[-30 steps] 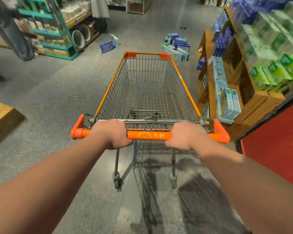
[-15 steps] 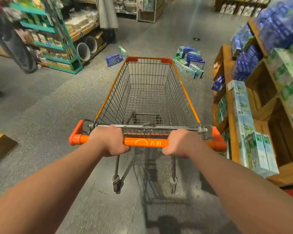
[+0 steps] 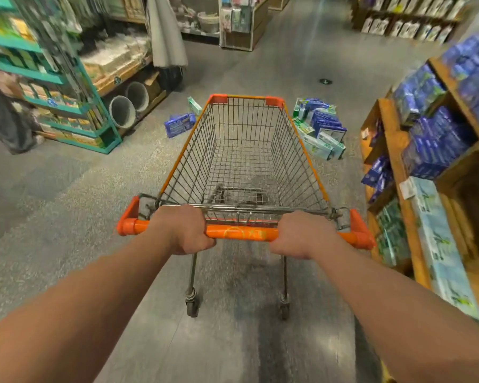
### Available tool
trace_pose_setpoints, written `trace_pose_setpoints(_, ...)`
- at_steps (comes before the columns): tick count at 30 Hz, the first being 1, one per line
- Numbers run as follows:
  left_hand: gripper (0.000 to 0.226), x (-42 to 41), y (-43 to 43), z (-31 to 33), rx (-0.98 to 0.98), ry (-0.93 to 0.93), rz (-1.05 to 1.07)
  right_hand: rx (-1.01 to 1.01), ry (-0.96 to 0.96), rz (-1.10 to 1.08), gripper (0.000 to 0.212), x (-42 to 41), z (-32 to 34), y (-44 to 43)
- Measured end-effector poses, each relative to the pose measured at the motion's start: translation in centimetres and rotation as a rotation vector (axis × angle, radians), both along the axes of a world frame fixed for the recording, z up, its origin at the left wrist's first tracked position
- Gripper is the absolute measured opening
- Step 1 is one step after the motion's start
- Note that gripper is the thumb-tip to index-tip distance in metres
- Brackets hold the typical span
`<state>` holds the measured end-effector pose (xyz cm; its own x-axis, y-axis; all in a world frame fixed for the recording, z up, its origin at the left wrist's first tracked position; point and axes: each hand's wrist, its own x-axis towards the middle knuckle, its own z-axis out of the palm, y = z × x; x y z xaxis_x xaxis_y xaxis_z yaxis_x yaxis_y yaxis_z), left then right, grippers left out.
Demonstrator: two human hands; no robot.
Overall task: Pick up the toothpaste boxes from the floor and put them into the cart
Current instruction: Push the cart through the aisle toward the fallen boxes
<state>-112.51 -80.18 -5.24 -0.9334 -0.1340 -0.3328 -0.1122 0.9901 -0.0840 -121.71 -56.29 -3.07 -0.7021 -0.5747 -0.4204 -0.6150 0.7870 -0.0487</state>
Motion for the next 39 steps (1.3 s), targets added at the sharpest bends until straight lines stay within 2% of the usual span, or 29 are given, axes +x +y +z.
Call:
trace_pose_setpoints(13, 0.044, -30.7, -16.1, 1.1, -0.05, 0.039, -0.015, 0.005, -0.04, -0.026, 0.036, -30.7, -0.4, -16.4)
trace_pose_setpoints(22, 0.049, -52.8, -28.5, 0.4, -0.055, 0.104, 0.014, 0.001, -0.008, -0.036, 0.037, -52.2, 0.2, -28.7)
trace_pose_setpoints(30, 0.05, -70.1, -39.1, 0.5, -0.103, 0.139, -0.047, -0.005, -0.017, -0.105, 0.034, -68.9, 0.4, -39.5)
trace_pose_setpoints(39, 0.049, -90.6, -53.1, 0.7, -0.057, 0.107, -0.039, -0.003, 0.005, -0.145, 0.034, -87.4, 0.4, -52.9)
